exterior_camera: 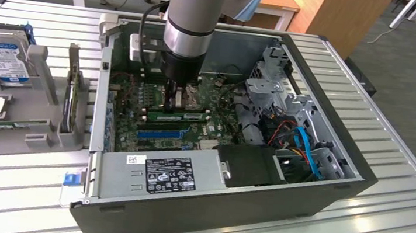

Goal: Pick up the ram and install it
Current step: 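Press down the ram until it locks into place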

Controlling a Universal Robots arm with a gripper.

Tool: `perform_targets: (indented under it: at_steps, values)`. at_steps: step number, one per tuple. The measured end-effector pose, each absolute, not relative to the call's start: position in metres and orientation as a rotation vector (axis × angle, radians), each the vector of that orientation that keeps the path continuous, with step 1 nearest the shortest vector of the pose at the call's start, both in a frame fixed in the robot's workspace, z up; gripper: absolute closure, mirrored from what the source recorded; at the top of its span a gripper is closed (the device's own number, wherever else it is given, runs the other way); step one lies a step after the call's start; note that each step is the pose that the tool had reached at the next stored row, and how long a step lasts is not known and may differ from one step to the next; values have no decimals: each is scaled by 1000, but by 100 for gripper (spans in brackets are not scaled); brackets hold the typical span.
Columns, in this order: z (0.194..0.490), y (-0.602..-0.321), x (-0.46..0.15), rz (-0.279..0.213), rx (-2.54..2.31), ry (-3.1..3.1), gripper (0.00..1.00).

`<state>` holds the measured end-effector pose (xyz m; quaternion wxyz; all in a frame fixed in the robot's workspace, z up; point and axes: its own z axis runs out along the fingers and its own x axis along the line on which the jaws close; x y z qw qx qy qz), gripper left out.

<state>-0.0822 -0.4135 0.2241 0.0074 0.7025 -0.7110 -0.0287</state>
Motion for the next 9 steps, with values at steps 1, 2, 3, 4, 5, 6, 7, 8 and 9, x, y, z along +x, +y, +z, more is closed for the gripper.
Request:
perform_targets:
  at_steps: [1,2,3,4,5,6,7,8,9]
  values:
    - [224,-414,-82,-90,2197,-2223,90]
    - [223,-414,-82,-90,2197,-2223,90]
    - [223,-414,-82,-90,2197,-2223,90]
    - [223,-414,-82,-90,2197,-2223,90]
    - [223,-414,-82,-90,2197,-2223,90]
    - [223,-414,-82,-90,2197,-2223,90]
    - [223,-414,-82,-90,2197,-2223,90]
    - [223,-414,-82,-90,2197,-2223,90]
    - [223,-414,-82,-90,2197,-2223,90]
